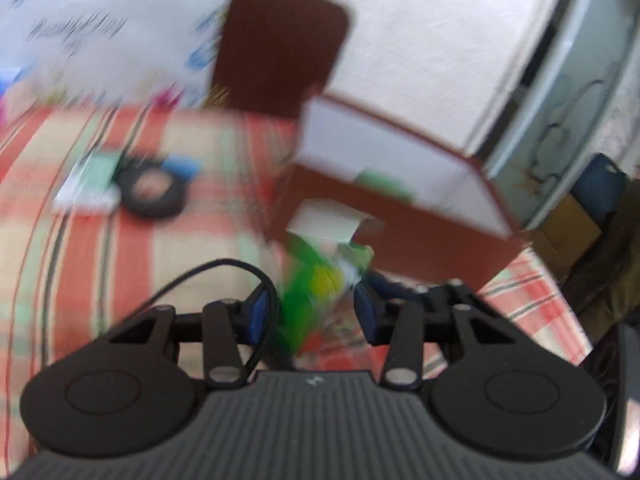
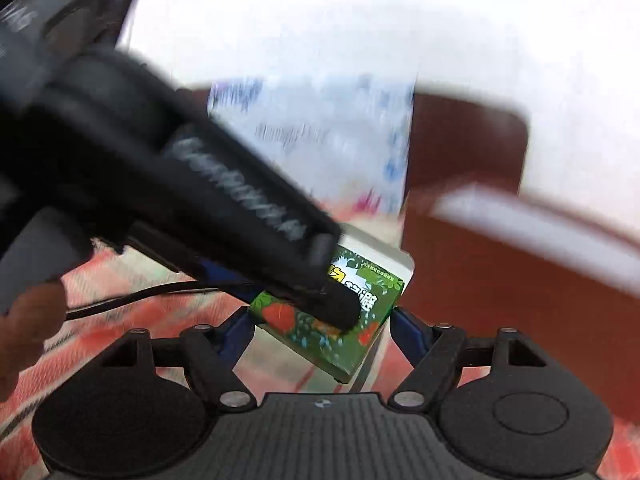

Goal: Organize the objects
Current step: 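Carry the green printed box into the brown box and open the left gripper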

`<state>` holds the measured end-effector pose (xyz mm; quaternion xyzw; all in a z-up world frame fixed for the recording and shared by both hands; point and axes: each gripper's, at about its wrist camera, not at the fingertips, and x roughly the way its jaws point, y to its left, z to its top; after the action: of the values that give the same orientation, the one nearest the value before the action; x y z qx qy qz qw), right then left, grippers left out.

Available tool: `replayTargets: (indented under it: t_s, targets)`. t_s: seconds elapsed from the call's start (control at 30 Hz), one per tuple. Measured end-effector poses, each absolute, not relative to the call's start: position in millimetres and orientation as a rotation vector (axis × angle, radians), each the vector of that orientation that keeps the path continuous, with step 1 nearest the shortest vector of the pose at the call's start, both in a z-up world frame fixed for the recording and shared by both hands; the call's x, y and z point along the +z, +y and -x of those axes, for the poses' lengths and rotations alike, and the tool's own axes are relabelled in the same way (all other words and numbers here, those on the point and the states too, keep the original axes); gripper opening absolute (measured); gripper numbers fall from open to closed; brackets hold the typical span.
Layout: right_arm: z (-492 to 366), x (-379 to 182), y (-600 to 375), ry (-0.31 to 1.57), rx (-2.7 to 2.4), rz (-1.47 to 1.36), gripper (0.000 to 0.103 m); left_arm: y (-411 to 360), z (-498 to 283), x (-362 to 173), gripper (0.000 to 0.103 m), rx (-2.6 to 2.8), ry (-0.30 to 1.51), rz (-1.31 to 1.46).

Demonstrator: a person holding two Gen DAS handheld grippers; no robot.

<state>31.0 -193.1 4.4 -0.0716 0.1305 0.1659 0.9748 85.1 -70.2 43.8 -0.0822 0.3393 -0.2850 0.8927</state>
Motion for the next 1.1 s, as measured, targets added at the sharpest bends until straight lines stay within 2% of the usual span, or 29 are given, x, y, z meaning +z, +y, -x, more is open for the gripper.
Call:
replayTargets:
  t_s: [0.07,0.1,0.2,0.57,0.6,0.63,0.67,0.7,0.8,0.83,0.9,1.03,1.1]
  targets:
    - [-34.7,16.0,-198.9,0.203,0.28,0.151,0.066,-88.1,-89.8,61.3,0.031,-0.628,0.653,0.13]
    - [-40.3,20.6,-203.6,0.192,0.248,0.154,0.06,-98.8,-93.9,68.6,0.029,-0.629,0.632,0.098]
    - [-57.8,32.0,-225.9,0.179,0.175,0.123,0.05,-119.7,-116.4,78.1,0.029,-0.664,0.616,0.092]
    - [-106.1,68.3,-275.0,0.064,0.043,0.13,0.051,-177.3,-171.9,121.5,0.029,-0.754,0.538,0.142]
    - [-113.8,67.7,-276.6,0.055,0.031,0.146,0.053,-180.6,-181.2,121.4,0.03,-0.76,0.547,0.157]
    - [-122.9,65.4,-276.9,0.064,0.012,0.172,0.053,-183.0,-191.9,119.3,0.044,-0.752,0.567,0.172]
    - [-132.4,62.0,-276.4,0.096,-0.006,0.201,0.059,-184.5,-202.6,114.8,0.058,-0.729,0.597,0.186]
    - [-138.0,57.6,-276.8,0.121,-0.021,0.213,0.07,-183.2,-212.8,109.8,0.06,-0.714,0.626,0.211]
    - [-125.3,46.3,-283.7,0.125,-0.026,0.177,0.074,-167.4,-228.7,95.6,0.066,-0.634,0.64,0.254]
    - [-115.3,43.0,-286.5,0.104,-0.024,0.167,0.075,-160.1,-230.4,92.2,0.071,-0.618,0.636,0.272]
    - [-96.0,35.6,-291.2,0.07,-0.039,0.157,0.081,-146.3,-232.1,86.5,0.072,-0.604,0.63,0.301]
    - [-73.5,30.2,-302.6,0.083,-0.05,0.128,0.079,-125.8,-228.2,80.7,0.072,-0.583,0.637,0.322]
    - [-53.4,40.4,-319.2,0.06,0.037,0.055,0.072,-112.8,-214.7,81.1,0.072,-0.607,0.623,0.318]
